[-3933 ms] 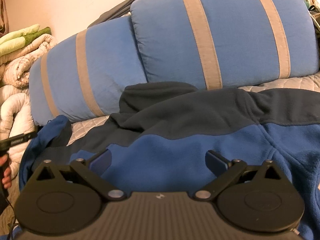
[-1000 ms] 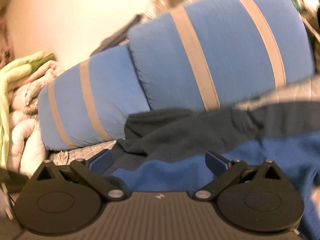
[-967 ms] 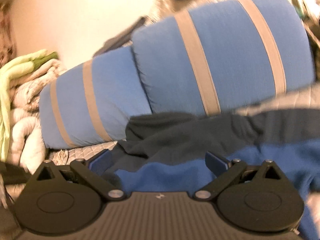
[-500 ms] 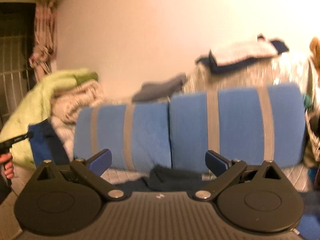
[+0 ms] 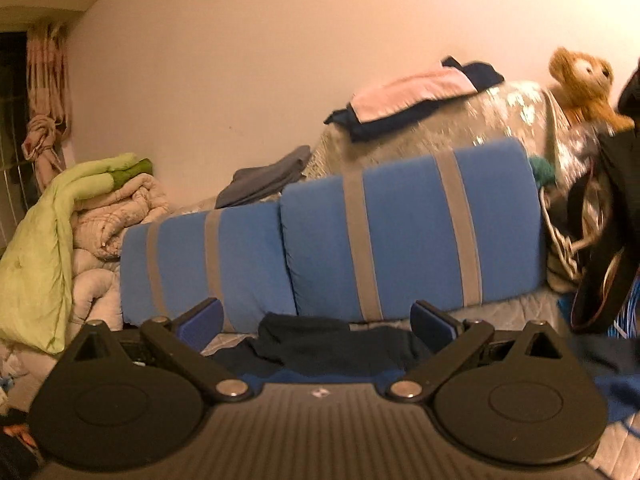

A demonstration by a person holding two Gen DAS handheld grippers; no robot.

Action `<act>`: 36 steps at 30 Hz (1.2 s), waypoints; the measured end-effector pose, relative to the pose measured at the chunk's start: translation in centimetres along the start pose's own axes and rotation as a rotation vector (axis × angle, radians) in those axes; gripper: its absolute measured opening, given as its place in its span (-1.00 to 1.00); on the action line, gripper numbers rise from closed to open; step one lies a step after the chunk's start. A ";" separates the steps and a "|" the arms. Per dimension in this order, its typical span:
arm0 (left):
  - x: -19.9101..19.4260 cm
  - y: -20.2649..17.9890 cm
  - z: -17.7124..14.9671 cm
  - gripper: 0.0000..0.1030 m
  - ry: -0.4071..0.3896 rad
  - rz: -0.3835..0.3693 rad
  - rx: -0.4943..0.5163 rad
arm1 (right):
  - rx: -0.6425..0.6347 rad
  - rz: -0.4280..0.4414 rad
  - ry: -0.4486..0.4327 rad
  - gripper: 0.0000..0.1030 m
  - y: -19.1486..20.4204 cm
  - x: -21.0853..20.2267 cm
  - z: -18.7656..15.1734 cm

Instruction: Fold clothes

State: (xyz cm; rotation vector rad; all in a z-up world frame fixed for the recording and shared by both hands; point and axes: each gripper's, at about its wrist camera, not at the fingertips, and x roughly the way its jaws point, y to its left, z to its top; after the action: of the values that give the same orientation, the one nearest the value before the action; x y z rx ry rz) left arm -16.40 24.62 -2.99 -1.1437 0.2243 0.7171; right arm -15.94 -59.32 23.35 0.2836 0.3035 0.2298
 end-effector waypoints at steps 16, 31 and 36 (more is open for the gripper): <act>-2.9 -3.9 0.8 0.48 -0.009 -0.111 0.039 | -0.014 -0.067 0.076 0.99 -2.5 -0.2 -2.9; -11.3 -19.1 -3.4 0.57 0.000 -0.491 0.493 | -0.006 -0.135 0.174 0.99 -5.0 0.7 -4.2; -12.4 -24.1 -7.4 0.57 0.034 -0.536 0.754 | -0.012 -0.158 0.226 0.99 -6.1 1.4 -4.6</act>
State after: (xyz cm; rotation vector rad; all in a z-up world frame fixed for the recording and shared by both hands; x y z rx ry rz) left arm -9.38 7.69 18.33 -0.4510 0.1809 0.1002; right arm -15.03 -63.52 16.93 0.2202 0.5455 0.1078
